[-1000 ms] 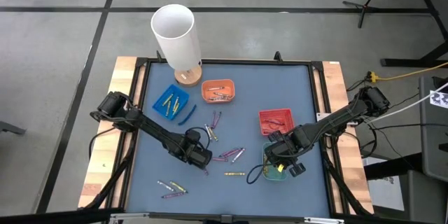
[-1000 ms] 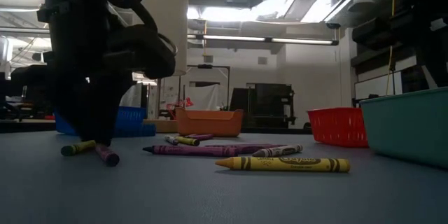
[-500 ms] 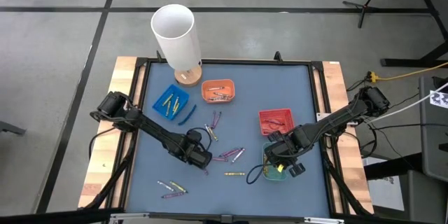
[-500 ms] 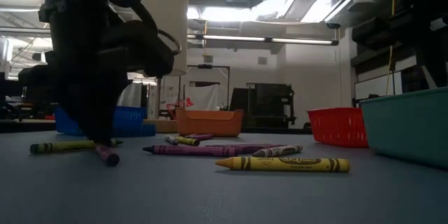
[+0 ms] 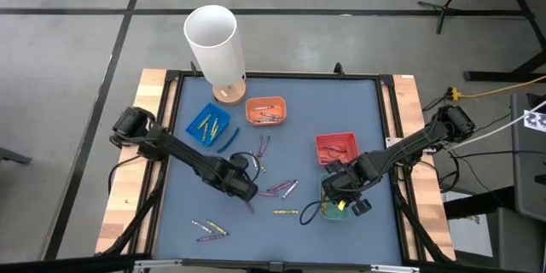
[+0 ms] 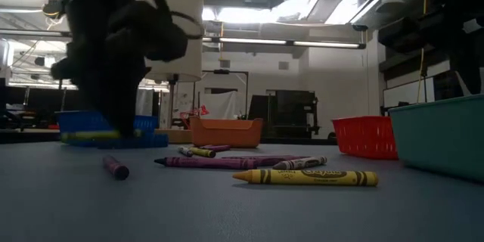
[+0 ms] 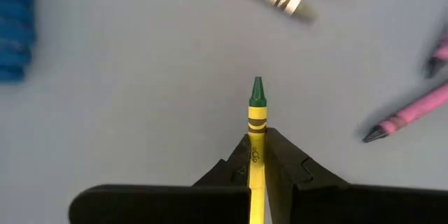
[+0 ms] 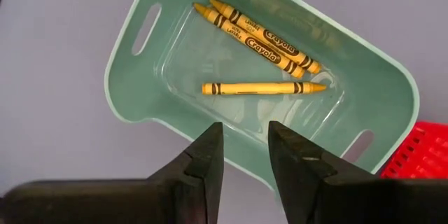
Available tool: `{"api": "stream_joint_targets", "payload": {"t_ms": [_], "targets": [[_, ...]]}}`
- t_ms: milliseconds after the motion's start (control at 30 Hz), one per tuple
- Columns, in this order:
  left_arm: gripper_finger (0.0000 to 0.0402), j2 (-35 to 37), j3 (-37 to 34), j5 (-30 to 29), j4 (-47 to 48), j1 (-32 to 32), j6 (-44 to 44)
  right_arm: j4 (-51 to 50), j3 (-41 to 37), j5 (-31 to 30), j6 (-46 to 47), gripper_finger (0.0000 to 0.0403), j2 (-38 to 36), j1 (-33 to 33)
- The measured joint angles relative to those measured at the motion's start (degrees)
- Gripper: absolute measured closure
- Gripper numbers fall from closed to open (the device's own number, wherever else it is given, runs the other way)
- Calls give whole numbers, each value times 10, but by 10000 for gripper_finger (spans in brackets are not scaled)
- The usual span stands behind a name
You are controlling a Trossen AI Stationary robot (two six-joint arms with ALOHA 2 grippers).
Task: Sort crayons
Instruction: Put the green crayon into the dark blue bin
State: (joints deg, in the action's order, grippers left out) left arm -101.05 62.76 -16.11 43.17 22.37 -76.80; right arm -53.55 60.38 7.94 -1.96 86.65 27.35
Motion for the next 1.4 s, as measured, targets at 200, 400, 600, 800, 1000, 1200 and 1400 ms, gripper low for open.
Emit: {"api": "stream_joint_targets", "payload": {"t_ms": [200,400,600,800,1000,1200,1400], "targets": [[398,51,0,-34,14,-32,101,-1,0,0,0,292,0,0],[398,111,0,-76,77,-85,174,-3,0,0,0,292,0,0],[398,153,0,-142,136,-144,248,-11,19,0,0,292,0,0],[398,158,0,-163,167,-200,333,-14,80,-20,-1,292,0,0],[398,155,0,-163,197,-236,372,37,108,-158,-50,292,0,0],[398,155,0,-163,219,-252,370,145,107,-239,-134,292,11,-5],[386,155,-4,-163,239,-254,370,193,108,-234,-149,292,26,-26]]}}
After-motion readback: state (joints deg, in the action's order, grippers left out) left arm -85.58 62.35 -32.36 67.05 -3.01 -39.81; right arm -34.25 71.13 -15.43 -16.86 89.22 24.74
